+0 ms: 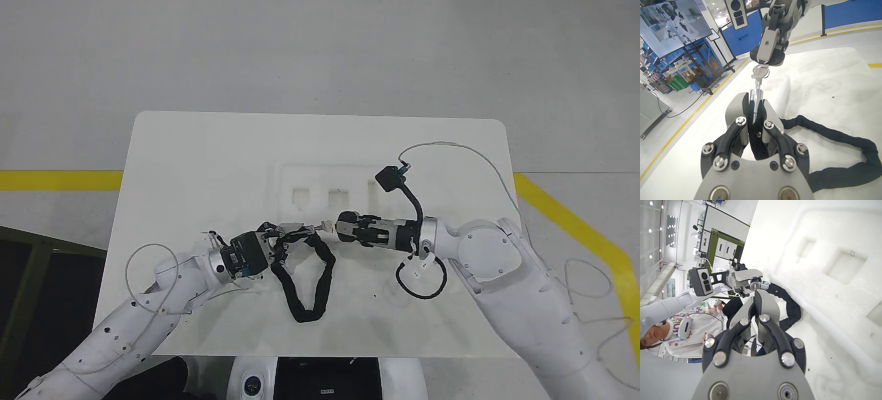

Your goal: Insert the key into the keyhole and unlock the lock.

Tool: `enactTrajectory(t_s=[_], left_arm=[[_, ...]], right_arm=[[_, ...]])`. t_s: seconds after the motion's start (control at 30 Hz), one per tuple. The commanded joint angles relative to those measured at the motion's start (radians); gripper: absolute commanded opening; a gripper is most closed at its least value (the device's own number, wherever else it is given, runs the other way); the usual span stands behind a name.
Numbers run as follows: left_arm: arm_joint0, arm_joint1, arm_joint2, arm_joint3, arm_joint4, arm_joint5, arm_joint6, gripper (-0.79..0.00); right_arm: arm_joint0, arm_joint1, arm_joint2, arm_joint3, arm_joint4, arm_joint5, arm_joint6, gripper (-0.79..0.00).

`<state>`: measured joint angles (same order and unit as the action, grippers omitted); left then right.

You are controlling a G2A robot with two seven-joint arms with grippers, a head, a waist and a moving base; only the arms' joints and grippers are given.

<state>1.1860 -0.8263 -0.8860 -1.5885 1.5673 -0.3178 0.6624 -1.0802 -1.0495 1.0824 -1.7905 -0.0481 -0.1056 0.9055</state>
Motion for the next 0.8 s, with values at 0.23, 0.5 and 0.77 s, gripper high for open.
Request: enactTrajectory(t_s=[0.23, 0.5, 0.77], left_arm=[[0.006, -0.01, -0.021, 0.006, -0.01, -0.029, -0.024, -0.785], [0.005, -0.009, -0.066, -0.023, -0.091, -0.174, -0.105, -0.785], [-0.009, -0.01, -0.103, -0.039, -0.208, -0.336, -0.179, -0.785]], right_arm=[[-0.038, 0.011, 0.07, 0.0, -0.016, -0.113, -0.05, -0.785], [-0.053, 0.017, 0.095, 0.03, -0.091, -0.429, -0.093, -0.705], [-0.034, 0.012, 0.075, 0.078, -0.169, -0.594, -0.167, 0.0]])
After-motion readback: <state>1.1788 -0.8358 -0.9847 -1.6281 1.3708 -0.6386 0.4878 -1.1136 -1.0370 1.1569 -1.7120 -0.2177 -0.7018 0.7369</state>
